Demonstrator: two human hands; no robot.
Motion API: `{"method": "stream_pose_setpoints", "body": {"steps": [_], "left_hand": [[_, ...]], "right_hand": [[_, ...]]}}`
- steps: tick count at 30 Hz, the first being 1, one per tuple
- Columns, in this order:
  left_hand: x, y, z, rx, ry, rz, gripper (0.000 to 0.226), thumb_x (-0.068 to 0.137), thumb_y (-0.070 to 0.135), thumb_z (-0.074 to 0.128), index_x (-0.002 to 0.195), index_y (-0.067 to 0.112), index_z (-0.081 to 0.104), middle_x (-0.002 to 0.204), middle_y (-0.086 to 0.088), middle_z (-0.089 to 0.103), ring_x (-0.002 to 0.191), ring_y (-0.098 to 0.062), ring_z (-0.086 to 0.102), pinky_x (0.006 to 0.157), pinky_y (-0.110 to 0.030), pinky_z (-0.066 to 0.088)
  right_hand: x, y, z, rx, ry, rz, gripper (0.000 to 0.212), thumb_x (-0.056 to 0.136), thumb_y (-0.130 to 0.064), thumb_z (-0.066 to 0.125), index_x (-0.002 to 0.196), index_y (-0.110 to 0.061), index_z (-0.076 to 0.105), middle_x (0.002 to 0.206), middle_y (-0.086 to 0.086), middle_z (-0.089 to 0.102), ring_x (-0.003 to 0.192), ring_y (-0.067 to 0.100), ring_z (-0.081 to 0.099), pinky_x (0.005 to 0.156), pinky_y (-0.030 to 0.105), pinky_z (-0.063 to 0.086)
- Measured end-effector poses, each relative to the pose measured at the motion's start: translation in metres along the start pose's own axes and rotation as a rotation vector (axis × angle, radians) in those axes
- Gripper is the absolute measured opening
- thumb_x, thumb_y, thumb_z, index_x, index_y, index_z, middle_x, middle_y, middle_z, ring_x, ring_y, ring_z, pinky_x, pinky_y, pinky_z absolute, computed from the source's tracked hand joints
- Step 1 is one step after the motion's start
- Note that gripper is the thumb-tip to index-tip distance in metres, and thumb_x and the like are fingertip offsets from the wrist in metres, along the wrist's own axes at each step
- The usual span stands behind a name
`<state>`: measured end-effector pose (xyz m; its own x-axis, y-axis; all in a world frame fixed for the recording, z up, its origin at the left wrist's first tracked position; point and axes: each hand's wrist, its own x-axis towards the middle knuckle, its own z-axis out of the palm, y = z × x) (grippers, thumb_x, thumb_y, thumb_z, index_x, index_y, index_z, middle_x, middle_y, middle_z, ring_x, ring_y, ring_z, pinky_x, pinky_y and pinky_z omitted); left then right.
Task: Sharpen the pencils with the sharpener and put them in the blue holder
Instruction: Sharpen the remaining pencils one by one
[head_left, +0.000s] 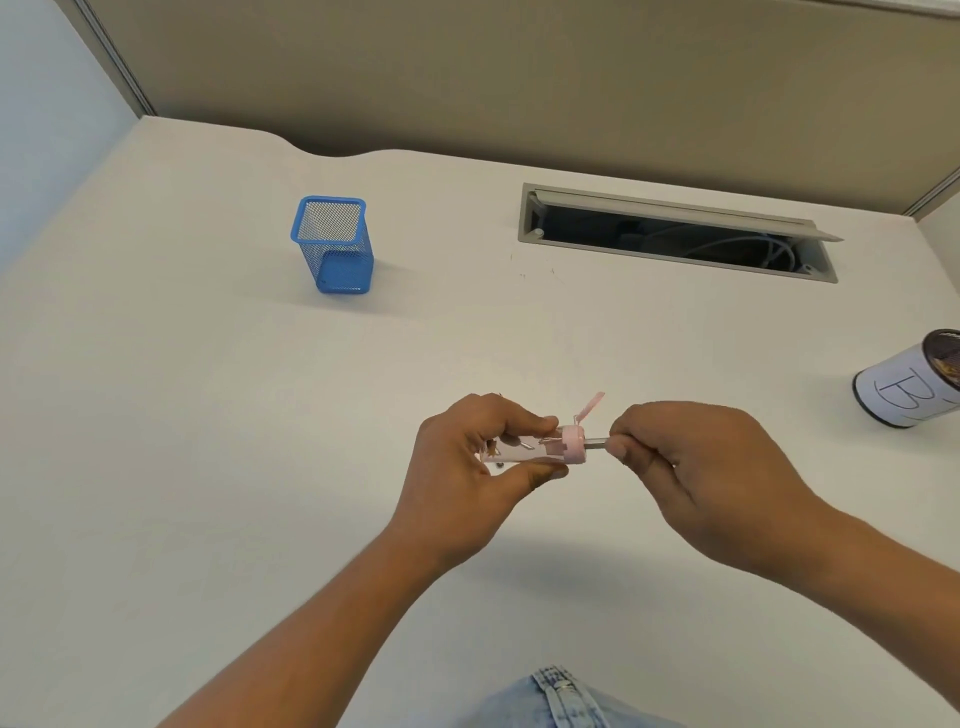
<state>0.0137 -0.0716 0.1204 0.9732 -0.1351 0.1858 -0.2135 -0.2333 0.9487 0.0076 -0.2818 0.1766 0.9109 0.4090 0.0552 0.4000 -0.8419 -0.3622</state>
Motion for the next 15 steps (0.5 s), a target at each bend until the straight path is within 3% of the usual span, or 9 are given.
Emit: {"method": "stream_pose_setpoints", "body": {"steps": [4, 6, 8, 10, 12, 15], "left_hand": [[0.0049, -0.0002, -0.0022, 0.110, -0.004, 0.158, 0.031, 0.069, 0.015, 0.087, 0.091, 0.029, 0.071, 0.092, 0.028, 0.068, 0.091, -0.009, 0.066, 0.076, -0.028, 0.051], [0.0049, -0.0035, -0.0037, 0.140, -0.030, 0.179, 0.028, 0.069, 0.017, 0.086, 0.091, 0.027, 0.073, 0.095, 0.029, 0.067, 0.092, -0.010, 0.065, 0.077, -0.033, 0.052], [0.0017, -0.0060, -0.0048, 0.128, -0.037, 0.137, 0.027, 0.068, 0.019, 0.086, 0.089, 0.027, 0.072, 0.092, 0.026, 0.069, 0.090, -0.008, 0.065, 0.076, -0.027, 0.050], [-0.0015, -0.0071, -0.0052, 0.069, -0.019, 0.049, 0.028, 0.067, 0.018, 0.088, 0.087, 0.029, 0.071, 0.089, 0.020, 0.071, 0.086, -0.008, 0.064, 0.071, -0.019, 0.047], [-0.0022, -0.0074, -0.0049, 0.031, -0.005, -0.038, 0.031, 0.067, 0.018, 0.090, 0.085, 0.034, 0.071, 0.088, 0.020, 0.071, 0.083, -0.007, 0.063, 0.069, -0.012, 0.044], [-0.0028, -0.0057, -0.0030, 0.009, -0.018, -0.101, 0.032, 0.066, 0.018, 0.090, 0.084, 0.036, 0.070, 0.086, 0.026, 0.070, 0.080, -0.004, 0.061, 0.068, -0.005, 0.038]], "right_hand": [[0.0089, 0.0041, -0.0009, 0.794, -0.379, 0.626, 0.044, 0.102, -0.034, 0.048, 0.060, -0.021, 0.055, 0.047, -0.012, 0.030, 0.045, 0.011, 0.022, 0.045, 0.020, 0.018], [0.0095, 0.0068, -0.0029, 0.926, -0.484, 0.705, 0.044, 0.103, -0.033, 0.049, 0.062, -0.018, 0.057, 0.050, -0.010, 0.030, 0.044, 0.011, 0.023, 0.044, 0.020, 0.019], [0.0078, 0.0057, -0.0022, 0.817, -0.457, 0.630, 0.043, 0.101, -0.037, 0.050, 0.065, -0.018, 0.061, 0.050, -0.012, 0.034, 0.044, 0.009, 0.026, 0.044, 0.019, 0.022], [0.0040, 0.0042, 0.0010, 0.533, -0.304, 0.423, 0.027, 0.097, -0.042, 0.054, 0.077, -0.027, 0.066, 0.051, -0.012, 0.042, 0.044, 0.007, 0.032, 0.044, 0.016, 0.027], [0.0010, 0.0037, 0.0034, 0.264, -0.146, 0.185, 0.008, 0.094, -0.041, 0.059, 0.089, -0.035, 0.060, 0.065, -0.016, 0.052, 0.054, 0.007, 0.044, 0.050, 0.017, 0.034], [0.0014, 0.0000, 0.0022, 0.038, -0.026, -0.050, 0.006, 0.096, -0.023, 0.060, 0.093, -0.023, 0.065, 0.075, -0.014, 0.053, 0.062, 0.005, 0.045, 0.055, 0.024, 0.038]]}}
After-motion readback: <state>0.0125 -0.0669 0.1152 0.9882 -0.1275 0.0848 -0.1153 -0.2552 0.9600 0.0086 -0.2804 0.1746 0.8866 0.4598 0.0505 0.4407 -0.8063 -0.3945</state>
